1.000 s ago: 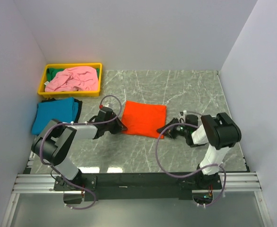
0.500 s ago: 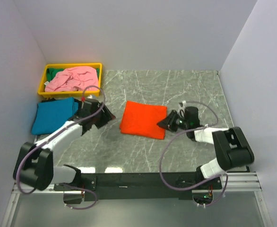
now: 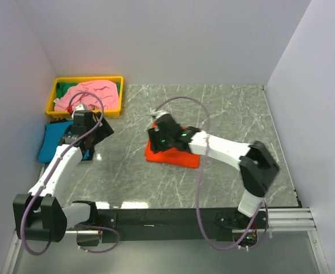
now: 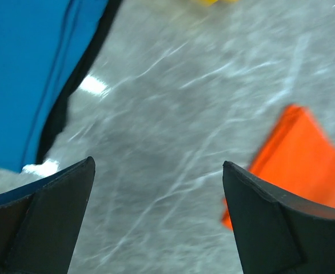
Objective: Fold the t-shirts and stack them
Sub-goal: Neatly place the folded tshirt to the corner
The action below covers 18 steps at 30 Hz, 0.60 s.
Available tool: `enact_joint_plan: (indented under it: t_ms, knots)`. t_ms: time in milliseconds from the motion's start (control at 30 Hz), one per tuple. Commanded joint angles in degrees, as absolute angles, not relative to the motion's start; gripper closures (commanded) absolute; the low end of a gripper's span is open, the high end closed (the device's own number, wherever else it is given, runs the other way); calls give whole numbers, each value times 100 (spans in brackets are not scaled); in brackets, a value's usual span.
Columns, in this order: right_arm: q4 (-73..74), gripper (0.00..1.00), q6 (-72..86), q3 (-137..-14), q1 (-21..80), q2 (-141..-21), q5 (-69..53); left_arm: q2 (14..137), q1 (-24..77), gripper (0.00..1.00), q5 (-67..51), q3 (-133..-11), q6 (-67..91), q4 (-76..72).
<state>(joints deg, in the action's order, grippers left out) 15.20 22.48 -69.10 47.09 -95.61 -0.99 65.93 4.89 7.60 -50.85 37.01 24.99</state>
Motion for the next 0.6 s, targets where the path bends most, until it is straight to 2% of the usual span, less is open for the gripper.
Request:
enact_joint_plan:
  t_ms: [0, 267, 567]
  knots:
    - [2776, 40, 1539, -7934, 5386, -10429, 1212, 6802, 317, 1, 703, -5018, 3384, 2601]
    - [3576, 42, 1117, -9631, 6151, -11890, 1871, 6891, 185, 0, 650, -5054, 3340, 2602]
    - [3867, 48, 958, -10019, 6346, -12682, 2759, 6864, 176, 1, 484, -5054, 3208, 2610]
